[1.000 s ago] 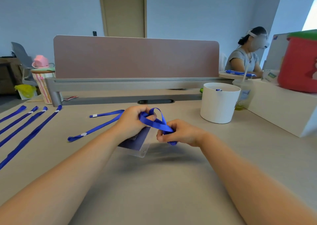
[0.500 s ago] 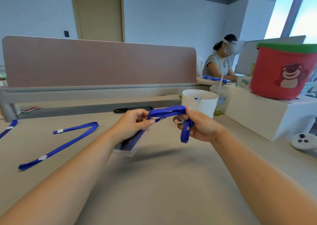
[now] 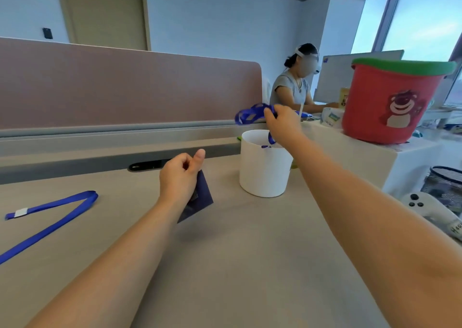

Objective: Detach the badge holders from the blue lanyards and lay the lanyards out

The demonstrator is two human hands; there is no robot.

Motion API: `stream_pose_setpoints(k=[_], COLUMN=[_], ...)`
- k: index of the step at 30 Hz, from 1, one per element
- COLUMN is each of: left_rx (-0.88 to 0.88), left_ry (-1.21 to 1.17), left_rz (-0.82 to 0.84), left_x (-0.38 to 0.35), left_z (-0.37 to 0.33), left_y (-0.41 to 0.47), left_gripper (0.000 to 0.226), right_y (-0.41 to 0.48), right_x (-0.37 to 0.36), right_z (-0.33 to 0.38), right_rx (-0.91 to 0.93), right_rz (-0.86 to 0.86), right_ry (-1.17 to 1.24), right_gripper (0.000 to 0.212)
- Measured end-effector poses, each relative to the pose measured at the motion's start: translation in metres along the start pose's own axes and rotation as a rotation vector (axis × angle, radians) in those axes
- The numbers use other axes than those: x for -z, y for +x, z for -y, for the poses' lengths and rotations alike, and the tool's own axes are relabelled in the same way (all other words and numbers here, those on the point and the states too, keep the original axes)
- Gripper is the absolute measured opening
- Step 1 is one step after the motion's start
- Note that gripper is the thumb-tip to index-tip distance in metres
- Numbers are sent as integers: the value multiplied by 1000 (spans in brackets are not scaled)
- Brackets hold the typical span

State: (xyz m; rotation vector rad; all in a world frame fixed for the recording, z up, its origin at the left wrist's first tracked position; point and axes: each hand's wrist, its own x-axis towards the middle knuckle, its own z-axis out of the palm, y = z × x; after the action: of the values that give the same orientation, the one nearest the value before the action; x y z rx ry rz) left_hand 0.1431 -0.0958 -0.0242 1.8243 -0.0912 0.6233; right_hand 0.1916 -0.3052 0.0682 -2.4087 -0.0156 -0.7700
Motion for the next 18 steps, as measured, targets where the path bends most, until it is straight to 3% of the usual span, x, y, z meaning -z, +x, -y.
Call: stream_pose_setpoints(k=[3, 7, 12, 18], left_rx=[0, -11, -3, -99], left_ry=[-20, 13, 68, 319], left_rz=[-24, 15, 59, 18], left_x=[3, 0, 4, 56], left_z=[5, 9, 2, -11], left_y=[3, 3, 1, -8], left_gripper=[43, 42, 43, 52], right_y=[11, 8, -12, -65], right_x=[-10, -15, -15, -51], right_z=[-18, -22, -2, 52], right_rx=[-60, -101, 22, 233], right_rz=[217, 311, 37, 155], right_ry=[-360, -469, -151, 50], right_gripper=[33, 51, 28, 21])
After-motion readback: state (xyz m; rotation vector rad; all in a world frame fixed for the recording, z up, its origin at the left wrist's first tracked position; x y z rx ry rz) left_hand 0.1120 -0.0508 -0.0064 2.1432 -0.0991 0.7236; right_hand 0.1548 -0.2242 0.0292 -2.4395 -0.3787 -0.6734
